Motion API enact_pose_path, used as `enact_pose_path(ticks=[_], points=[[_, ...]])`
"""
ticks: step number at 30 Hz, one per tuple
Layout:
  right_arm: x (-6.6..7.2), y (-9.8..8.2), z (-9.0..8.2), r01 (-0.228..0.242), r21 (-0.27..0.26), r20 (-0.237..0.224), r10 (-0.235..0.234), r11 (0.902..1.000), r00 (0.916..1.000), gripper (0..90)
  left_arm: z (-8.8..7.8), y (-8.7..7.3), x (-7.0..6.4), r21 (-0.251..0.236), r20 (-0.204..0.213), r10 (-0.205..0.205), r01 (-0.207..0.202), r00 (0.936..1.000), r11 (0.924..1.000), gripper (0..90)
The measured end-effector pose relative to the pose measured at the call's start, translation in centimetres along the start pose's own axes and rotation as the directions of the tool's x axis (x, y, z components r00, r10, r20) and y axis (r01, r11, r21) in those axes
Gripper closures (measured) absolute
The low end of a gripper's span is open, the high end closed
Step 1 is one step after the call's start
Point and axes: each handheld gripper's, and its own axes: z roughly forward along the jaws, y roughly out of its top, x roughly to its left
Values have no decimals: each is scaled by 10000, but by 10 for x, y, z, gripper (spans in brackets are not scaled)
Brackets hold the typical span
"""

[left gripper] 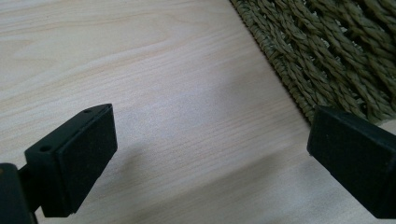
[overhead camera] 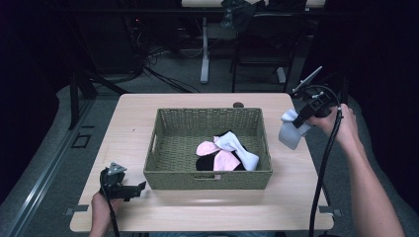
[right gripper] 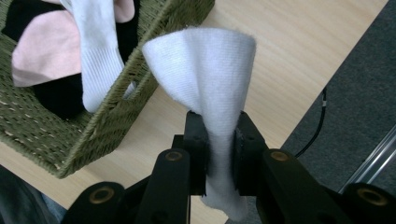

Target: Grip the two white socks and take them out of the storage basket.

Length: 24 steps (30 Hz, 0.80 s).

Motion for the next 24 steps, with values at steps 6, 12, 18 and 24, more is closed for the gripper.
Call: enact_pose_path(ticks=[6, 12, 18, 24], points=[[-4, -3, 27, -52, 334, -188, 58, 9994, 9998, 788, 0, 0, 0, -10, -10, -5, 5, 10000, 10000, 16], [-6, -7, 52, -188, 614, -275, 206, 9979, 9994, 787, 1, 0, 0, 11, 20, 1, -1, 10000, 10000, 16], [-10, -10, 76, -329, 933, -504, 378, 9951, 9980, 784, 1, 0, 0, 7, 27, -6, 6, 10000, 10000, 16], [-14, -14, 97, -588, 1062, -587, 653, 9926, 9961, 768, 1, 0, 0, 13, 29, 5, -5, 10000, 10000, 16]])
